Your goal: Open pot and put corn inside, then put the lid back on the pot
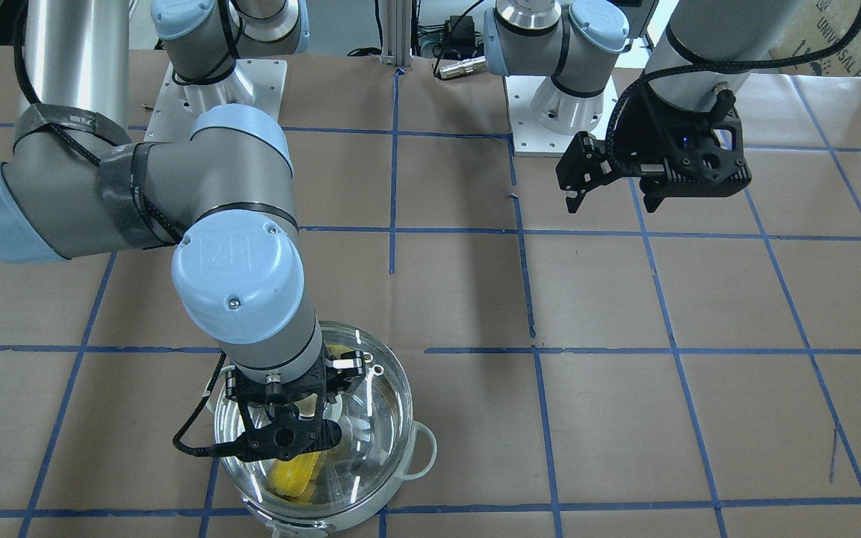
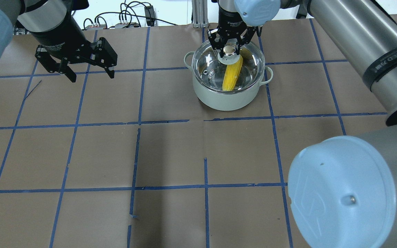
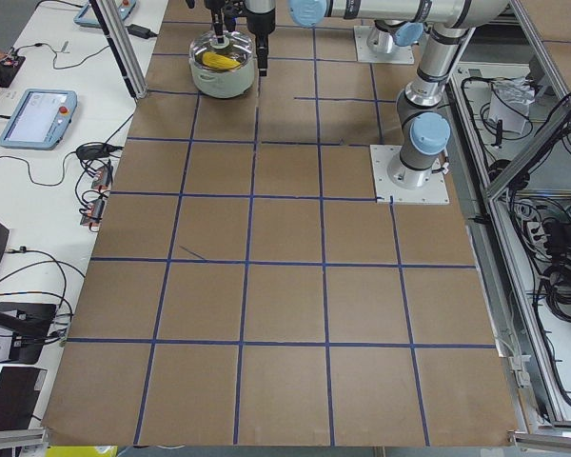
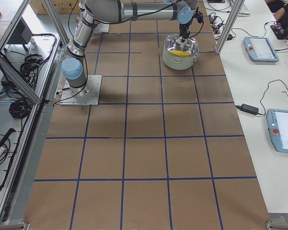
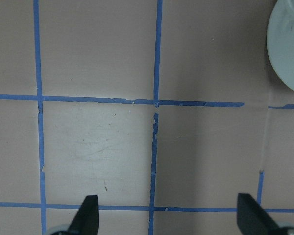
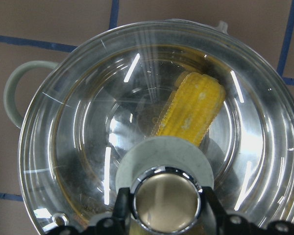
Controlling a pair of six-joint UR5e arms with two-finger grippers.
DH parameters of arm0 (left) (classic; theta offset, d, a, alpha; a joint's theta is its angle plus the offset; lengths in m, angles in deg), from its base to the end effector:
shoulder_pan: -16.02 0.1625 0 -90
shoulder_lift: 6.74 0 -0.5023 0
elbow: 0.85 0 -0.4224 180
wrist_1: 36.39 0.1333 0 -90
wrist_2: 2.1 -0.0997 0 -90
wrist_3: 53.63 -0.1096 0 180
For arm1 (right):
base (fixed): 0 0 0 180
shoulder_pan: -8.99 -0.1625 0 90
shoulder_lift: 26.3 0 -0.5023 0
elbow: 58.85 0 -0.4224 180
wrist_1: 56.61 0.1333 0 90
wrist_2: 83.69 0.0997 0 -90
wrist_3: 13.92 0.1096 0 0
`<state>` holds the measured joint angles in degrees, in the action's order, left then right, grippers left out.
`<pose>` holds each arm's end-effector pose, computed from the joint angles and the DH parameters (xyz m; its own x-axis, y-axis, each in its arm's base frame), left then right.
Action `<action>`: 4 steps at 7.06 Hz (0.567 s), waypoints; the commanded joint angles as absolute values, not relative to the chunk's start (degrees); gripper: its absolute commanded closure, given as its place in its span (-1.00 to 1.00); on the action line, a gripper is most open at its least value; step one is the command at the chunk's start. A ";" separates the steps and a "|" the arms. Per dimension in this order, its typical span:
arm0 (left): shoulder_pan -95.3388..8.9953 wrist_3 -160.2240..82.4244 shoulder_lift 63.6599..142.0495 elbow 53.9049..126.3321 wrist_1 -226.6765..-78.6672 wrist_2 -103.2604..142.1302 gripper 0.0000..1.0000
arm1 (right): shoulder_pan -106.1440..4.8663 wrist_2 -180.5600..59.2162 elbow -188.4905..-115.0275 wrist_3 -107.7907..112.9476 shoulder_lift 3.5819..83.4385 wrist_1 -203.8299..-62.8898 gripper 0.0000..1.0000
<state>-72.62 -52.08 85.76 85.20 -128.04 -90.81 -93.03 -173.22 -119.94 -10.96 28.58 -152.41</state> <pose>-0.1228 -0.5466 0.5651 -0.9985 -0.0508 0.0224 -0.0508 0.9987 0.0041 0.2995 -0.7621 0.4174 -0.9875 -0.1574 -0.0078 -0.1575 0.9875 0.0076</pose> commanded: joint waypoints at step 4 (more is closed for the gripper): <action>-72.75 -52.05 85.81 85.37 -128.06 -90.78 -1.00 | -92.96 -173.17 -119.94 -10.94 28.55 -152.06 0.76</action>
